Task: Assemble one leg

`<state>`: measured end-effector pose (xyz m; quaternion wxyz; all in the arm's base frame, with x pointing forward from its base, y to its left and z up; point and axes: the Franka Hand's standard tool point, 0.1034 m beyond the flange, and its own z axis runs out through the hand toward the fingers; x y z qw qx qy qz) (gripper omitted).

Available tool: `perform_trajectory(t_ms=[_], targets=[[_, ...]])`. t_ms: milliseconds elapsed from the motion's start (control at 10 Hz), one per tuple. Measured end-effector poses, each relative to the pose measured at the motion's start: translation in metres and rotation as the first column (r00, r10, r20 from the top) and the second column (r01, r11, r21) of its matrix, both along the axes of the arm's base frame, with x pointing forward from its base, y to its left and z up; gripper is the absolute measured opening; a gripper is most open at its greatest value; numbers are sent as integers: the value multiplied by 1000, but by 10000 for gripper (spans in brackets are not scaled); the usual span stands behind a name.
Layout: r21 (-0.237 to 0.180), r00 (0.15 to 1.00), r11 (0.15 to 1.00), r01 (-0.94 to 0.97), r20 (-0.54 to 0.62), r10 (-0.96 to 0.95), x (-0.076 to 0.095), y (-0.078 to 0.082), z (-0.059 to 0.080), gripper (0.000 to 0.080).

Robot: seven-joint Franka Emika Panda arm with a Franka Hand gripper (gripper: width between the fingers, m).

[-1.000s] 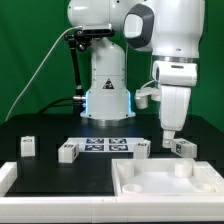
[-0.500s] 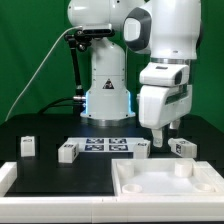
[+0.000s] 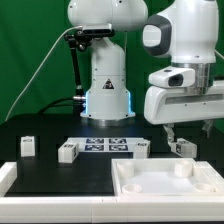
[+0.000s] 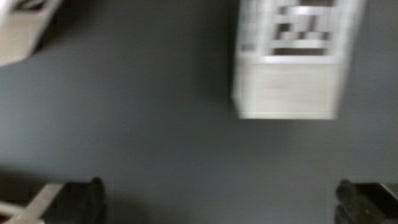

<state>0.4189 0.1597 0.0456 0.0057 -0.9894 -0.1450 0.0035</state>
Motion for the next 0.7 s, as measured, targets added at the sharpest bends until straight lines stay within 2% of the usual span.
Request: perform_trajectory(t_ms=[100, 400, 500, 700], targets=[[1, 1000, 1000, -31, -3, 31, -4, 7, -2, 649], [-17, 999, 999, -36, -35, 36, -4, 5, -2, 649], [-63, 990, 996, -57, -129, 49, -11, -3, -2, 649], [-131, 956, 988, -77, -289, 37, -11, -5, -4, 649]])
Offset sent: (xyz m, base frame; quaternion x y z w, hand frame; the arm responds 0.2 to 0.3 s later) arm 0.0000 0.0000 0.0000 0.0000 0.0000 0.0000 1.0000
